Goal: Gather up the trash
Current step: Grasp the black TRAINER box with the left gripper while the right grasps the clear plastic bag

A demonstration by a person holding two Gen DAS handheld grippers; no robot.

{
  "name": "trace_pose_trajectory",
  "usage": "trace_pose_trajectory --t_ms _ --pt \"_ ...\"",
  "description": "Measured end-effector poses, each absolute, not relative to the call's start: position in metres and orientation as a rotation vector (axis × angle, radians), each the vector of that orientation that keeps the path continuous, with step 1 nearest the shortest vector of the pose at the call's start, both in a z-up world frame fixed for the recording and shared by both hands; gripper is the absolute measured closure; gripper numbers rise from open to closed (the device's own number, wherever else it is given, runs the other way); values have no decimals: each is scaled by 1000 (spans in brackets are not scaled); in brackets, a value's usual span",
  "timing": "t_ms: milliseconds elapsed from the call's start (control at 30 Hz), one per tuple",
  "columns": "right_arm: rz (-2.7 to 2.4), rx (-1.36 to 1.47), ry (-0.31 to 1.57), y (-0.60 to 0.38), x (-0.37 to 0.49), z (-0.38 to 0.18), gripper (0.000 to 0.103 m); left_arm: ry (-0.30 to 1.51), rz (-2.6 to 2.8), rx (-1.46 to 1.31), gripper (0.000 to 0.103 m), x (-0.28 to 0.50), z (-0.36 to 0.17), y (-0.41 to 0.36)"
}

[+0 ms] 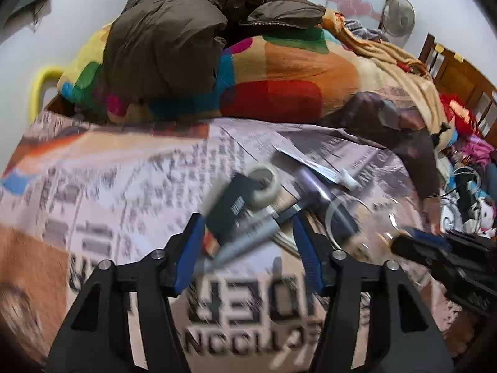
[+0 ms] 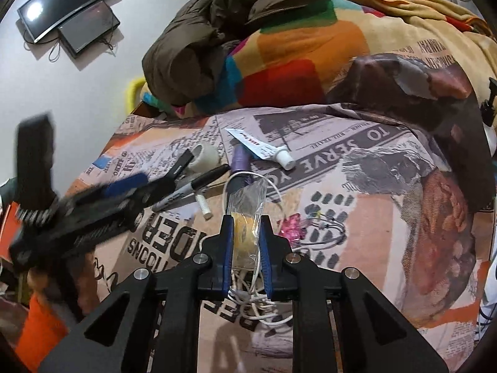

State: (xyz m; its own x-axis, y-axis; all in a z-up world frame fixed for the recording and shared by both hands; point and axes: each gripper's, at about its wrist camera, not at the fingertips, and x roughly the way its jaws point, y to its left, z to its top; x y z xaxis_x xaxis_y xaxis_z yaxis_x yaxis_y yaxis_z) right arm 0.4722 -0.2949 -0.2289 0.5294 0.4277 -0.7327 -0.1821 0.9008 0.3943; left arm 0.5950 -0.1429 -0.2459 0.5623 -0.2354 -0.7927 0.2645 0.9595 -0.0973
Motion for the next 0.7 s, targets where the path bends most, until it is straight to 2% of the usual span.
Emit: trace_pose_trajectory --t_ms 200,267,367,533,600,700 --pt "380 300 982 -296 476 -237 88 1014 -315 49 63 625 -261 -137" --pt "383 317 998 -298 478 -241 88 1028 -306 78 63 626 -265 -139" --pt "392 339 1011 -300 480 -244 88 1017 -309 90 70 622 -266 -139" --pt "363 311 1004 -304 478 -241 76 998 -307 102 74 614 -267 -137" --pt "351 306 986 -306 475 -238 62 1001 -318 93 77 609 -265 -136" --pt "346 281 982 -305 474 -237 61 989 -326 84 78 602 -259 -133"
